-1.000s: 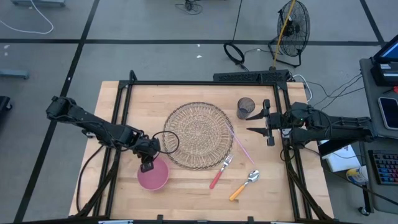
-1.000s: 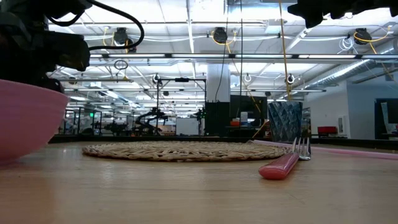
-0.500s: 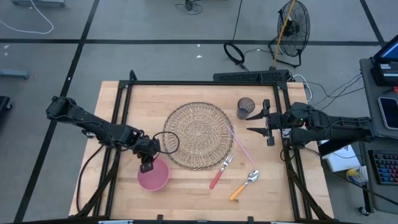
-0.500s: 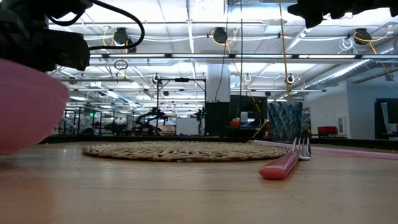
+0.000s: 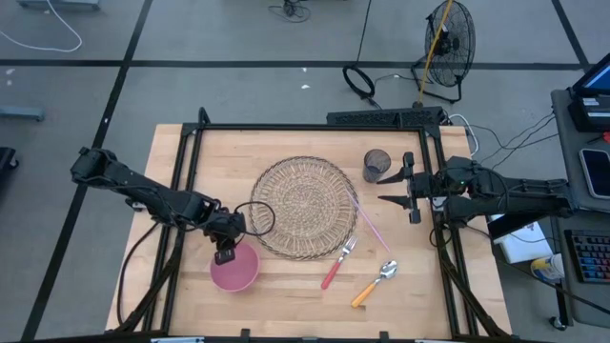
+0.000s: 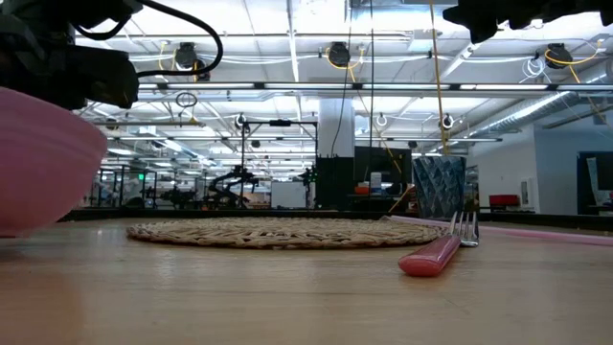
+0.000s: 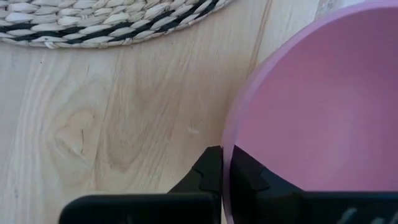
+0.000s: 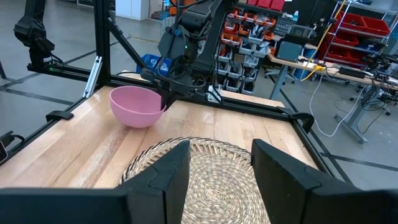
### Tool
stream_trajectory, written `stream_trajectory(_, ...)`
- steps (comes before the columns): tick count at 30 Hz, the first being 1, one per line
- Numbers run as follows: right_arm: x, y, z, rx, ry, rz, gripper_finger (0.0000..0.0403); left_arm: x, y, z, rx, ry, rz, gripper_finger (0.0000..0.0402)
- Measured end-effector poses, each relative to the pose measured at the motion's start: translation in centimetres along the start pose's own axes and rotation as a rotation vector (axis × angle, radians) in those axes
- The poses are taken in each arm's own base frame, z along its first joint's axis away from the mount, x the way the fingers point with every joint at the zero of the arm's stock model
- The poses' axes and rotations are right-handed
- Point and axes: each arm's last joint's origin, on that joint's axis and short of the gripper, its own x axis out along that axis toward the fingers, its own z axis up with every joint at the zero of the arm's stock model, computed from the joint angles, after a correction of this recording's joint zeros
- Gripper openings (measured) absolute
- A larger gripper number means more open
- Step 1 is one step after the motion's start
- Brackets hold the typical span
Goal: Pick & Place Utensil
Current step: Put the pink bowl on the left side of the brown mat
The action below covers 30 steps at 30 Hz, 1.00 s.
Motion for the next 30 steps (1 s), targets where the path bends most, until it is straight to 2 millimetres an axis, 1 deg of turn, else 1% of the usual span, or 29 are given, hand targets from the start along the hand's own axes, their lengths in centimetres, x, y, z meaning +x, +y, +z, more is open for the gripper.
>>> stream_trajectory(2,0.0,0.0,0.0,0.0,0.0,0.0,0.016,0.0,0.0,0.0,0.0,0.0,0.0,0.0012)
stream_trajectory(9,-0.01,0.0,0.01,0.0,-0.001,0.0,0.016,0.0,-0.01,0.02,-0.002,-0.002,-0.001,0.0066)
stream_trajectory(12,0.0,0.0,0.01,0.003,-0.001,0.0,0.016,0.0,-0.02,0.02,0.0,-0.002,-0.002,0.0076)
stream_trajectory(16,0.0,0.0,0.0,0.003,0.0,0.0,0.016,-0.01,-0.03,0.04,0.003,-0.003,-0.002,0.0072)
stream_trajectory(30,0.0,0.0,0.01,0.003,-0.001,0.0,0.016,-0.01,-0.03,0.04,0.006,-0.004,-0.002,0.003)
